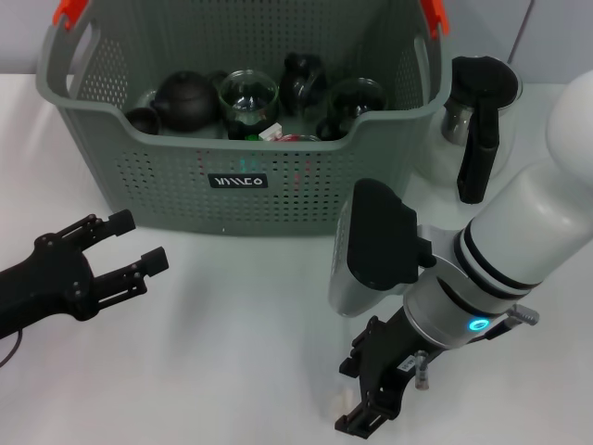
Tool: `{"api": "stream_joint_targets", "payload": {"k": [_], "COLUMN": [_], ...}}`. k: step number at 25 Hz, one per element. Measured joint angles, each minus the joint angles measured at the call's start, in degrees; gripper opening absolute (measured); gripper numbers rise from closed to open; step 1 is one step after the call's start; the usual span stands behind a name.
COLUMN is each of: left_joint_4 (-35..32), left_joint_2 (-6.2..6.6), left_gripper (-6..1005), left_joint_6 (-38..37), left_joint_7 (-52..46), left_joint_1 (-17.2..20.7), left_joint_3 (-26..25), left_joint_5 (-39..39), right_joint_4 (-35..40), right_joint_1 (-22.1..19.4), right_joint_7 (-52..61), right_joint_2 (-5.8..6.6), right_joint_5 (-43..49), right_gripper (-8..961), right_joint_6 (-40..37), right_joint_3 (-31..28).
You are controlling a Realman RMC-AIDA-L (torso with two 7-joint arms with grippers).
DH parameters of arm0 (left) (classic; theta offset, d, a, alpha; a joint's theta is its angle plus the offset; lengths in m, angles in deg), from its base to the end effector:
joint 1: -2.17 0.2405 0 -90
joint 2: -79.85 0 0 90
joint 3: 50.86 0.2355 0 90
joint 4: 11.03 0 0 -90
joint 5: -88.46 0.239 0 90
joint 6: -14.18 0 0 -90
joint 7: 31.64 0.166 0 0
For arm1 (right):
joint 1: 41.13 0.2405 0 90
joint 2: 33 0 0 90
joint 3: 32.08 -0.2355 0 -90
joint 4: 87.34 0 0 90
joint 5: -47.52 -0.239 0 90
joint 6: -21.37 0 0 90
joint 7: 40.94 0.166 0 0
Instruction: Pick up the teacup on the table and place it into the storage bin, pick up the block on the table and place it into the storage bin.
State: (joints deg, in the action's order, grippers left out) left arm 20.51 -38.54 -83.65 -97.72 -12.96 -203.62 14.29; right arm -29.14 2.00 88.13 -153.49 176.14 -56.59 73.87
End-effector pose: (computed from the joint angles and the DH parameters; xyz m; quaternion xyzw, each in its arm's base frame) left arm -0.3282 0.2700 0.0246 -0.8654 -0.2588 -0.3540 0.2426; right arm 0.1356 0.3153 -0.1434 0.9740 -0.1015 0.1978 0.0437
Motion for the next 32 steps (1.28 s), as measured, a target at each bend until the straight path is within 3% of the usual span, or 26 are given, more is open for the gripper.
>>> {"api": "stream_joint_targets", "payload": {"k": [14,20,25,29,32], "left_joint_4": [0.0,-0.1,-0.1,-0.1,-0.1], "left_joint_2": [0.0,0.0,0.0,0.06,0.08], "left_gripper": [825,825,825,824,824], "left_joint_6": [-0.1,-0.1,0.0,0.0,0.0], "left_joint_7": [0.0,0.0,0.0,-0.1,-0.1], "left_joint_1": [-0.3,-0.1,-0.2,-0.3,-0.1], "left_joint_3": [0.1,0.1,0.1,0.1,-0.1], "left_joint_5": [0.1,0.1,0.1,0.1,0.1], "right_joint_4": [-0.2,-0.2,-0.2,0.7,3.5], "right_joint_1": [0.1,0.3,0.2,0.0,-0.2], "right_joint_7": [0.1,0.0,0.0,-0.2,-0.1], "right_joint_2": [-0.09,-0.05,0.09,0.09,0.16], "right_joint_5": [0.0,-0.2,-0.3,-0.7,-1.0], "right_gripper": [735,538,440,441,441], "right_joint_6": [-0.2,-0.4,-0.5,-2.2,-6.6], "right_joint_3": [0.9,1.2,0.9,0.0,-4.9]}}
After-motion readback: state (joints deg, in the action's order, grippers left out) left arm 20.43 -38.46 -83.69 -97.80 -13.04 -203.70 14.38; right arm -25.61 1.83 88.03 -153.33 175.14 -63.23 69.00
